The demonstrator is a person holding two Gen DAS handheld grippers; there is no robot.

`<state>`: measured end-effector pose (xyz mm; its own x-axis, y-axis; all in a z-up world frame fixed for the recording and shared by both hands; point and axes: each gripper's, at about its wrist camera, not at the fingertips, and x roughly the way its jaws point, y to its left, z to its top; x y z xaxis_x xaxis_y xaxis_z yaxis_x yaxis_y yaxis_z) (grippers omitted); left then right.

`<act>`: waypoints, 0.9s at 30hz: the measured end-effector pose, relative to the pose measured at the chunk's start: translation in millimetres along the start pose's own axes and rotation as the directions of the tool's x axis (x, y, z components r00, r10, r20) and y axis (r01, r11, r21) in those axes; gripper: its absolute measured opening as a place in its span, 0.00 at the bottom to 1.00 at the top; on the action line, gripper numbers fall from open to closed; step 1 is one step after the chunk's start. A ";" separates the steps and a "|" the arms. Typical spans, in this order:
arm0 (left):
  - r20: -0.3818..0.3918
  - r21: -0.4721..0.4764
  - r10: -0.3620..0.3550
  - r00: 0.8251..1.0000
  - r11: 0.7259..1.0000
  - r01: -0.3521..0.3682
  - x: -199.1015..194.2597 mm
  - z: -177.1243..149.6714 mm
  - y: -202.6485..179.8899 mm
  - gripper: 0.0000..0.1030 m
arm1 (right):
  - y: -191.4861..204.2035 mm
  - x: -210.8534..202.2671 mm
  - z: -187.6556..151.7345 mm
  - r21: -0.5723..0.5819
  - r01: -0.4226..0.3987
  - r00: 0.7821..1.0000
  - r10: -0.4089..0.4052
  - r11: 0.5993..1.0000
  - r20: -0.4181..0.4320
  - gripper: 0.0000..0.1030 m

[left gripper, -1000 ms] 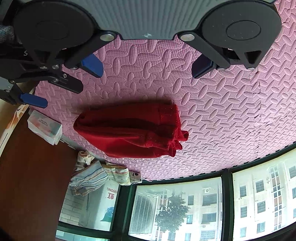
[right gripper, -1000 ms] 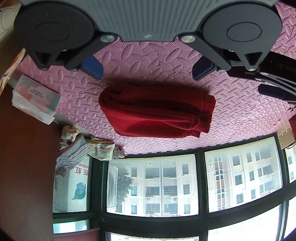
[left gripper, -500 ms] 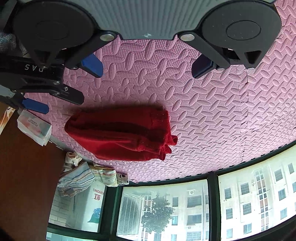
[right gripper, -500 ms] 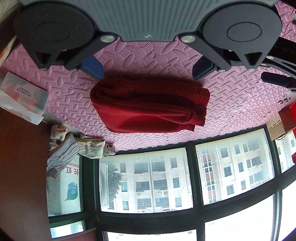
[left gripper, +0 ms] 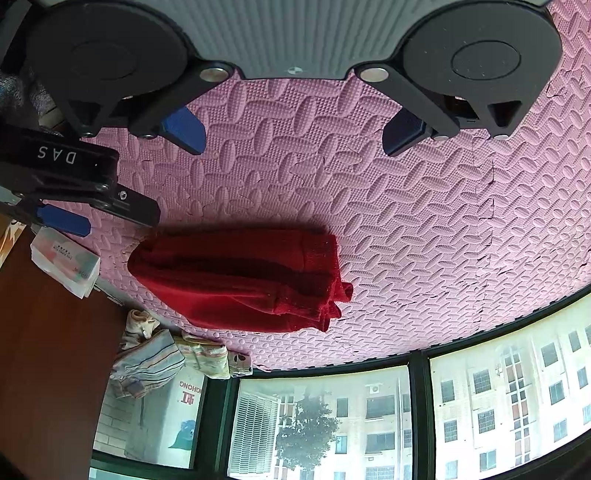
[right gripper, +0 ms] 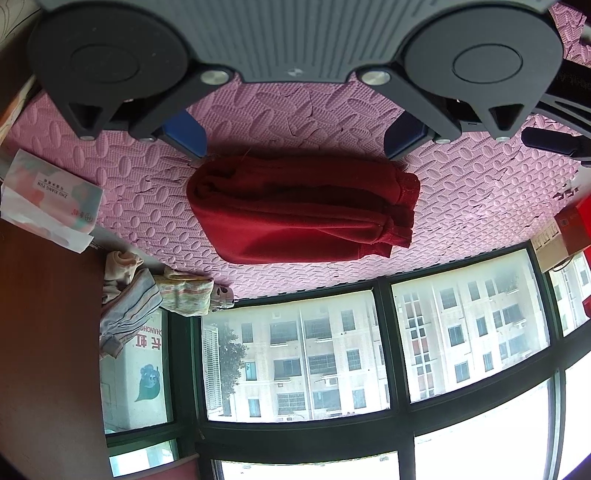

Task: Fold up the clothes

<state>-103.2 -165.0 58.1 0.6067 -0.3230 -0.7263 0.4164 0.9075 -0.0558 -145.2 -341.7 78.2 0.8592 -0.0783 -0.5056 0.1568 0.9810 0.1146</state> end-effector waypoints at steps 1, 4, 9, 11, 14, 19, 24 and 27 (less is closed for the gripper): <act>-0.002 0.000 0.002 1.000 1.000 -0.002 0.8 0.0 0.4 1.00 | 0.4 0.3 0.2 -0.001 0.001 1.000 -0.001 1.000 -0.002 1.00; -0.011 -0.002 0.006 1.000 1.000 -0.006 3.6 -0.2 1.7 1.00 | 1.2 2.8 1.8 -0.003 0.000 1.000 0.000 1.000 -0.011 1.00; -0.024 -0.008 0.004 1.000 1.000 -0.004 10.2 0.8 4.7 1.00 | 2.7 9.1 5.8 -0.005 0.002 1.000 -0.002 1.000 -0.028 1.00; -0.028 -0.009 0.006 1.000 1.000 -0.006 12.5 1.6 5.8 1.00 | 3.6 12.1 7.3 -0.009 0.003 0.999 -0.003 1.000 -0.032 1.00; -0.035 0.003 0.007 0.999 1.000 -0.007 16.0 2.3 6.5 1.00 | 4.2 16.6 9.0 -0.009 0.003 0.999 -0.003 1.000 -0.041 1.00; -0.048 0.000 0.005 0.999 1.000 -0.005 23.8 6.0 7.8 1.00 | 4.4 25.5 11.9 -0.010 0.002 0.999 -0.003 1.000 -0.053 1.00; -0.053 0.003 0.001 0.999 1.000 -0.001 29.5 11.2 7.1 1.00 | 0.9 34.4 15.3 -0.006 0.005 0.998 -0.006 1.000 -0.064 1.00; -0.058 0.006 0.002 0.998 1.000 -0.001 34.9 14.8 5.4 1.00 | -2.2 39.6 16.1 -0.001 0.011 0.998 -0.011 1.000 -0.069 1.00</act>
<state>-69.8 -175.4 42.6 0.5673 -0.3053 -0.7649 0.4196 0.9063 -0.0506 -103.7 -349.8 71.7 0.8219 -0.0764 -0.5645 0.1654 0.9803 0.1081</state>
